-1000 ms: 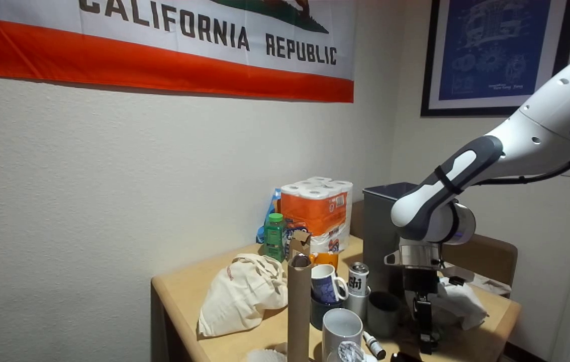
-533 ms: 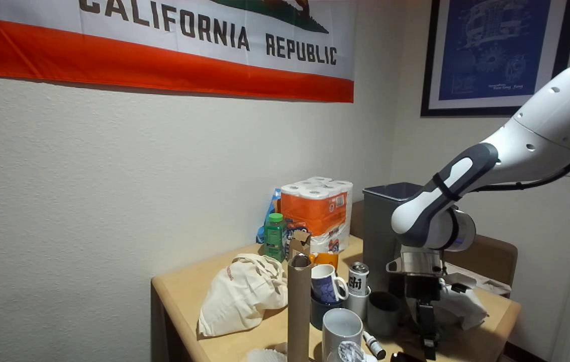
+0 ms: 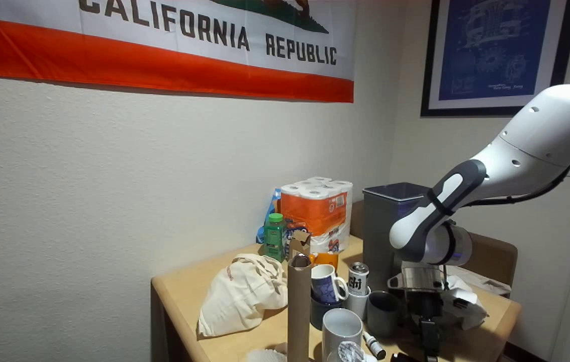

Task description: Open the wallet

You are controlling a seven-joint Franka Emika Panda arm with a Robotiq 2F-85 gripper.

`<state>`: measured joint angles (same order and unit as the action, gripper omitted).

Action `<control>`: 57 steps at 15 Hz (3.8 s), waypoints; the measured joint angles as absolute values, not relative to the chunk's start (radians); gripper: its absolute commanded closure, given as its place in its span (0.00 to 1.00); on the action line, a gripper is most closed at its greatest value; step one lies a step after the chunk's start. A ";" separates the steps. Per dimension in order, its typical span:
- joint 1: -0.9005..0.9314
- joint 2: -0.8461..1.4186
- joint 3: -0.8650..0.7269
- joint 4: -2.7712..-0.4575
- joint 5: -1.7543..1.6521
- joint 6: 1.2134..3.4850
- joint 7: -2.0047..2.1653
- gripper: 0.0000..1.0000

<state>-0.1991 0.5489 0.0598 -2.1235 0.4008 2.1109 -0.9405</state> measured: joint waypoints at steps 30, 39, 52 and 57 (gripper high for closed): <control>-0.200 0.544 0.112 -2.079 0.518 1.934 -1.021 0.00; -0.180 0.500 0.147 -2.096 0.582 1.934 -1.192 0.00; -0.094 0.480 0.166 -2.185 0.582 1.884 -1.312 0.00; -0.069 0.481 0.164 -2.190 0.575 1.895 -1.310 0.00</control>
<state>-0.0693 0.4807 0.1636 -2.1900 0.5746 1.8947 -1.3100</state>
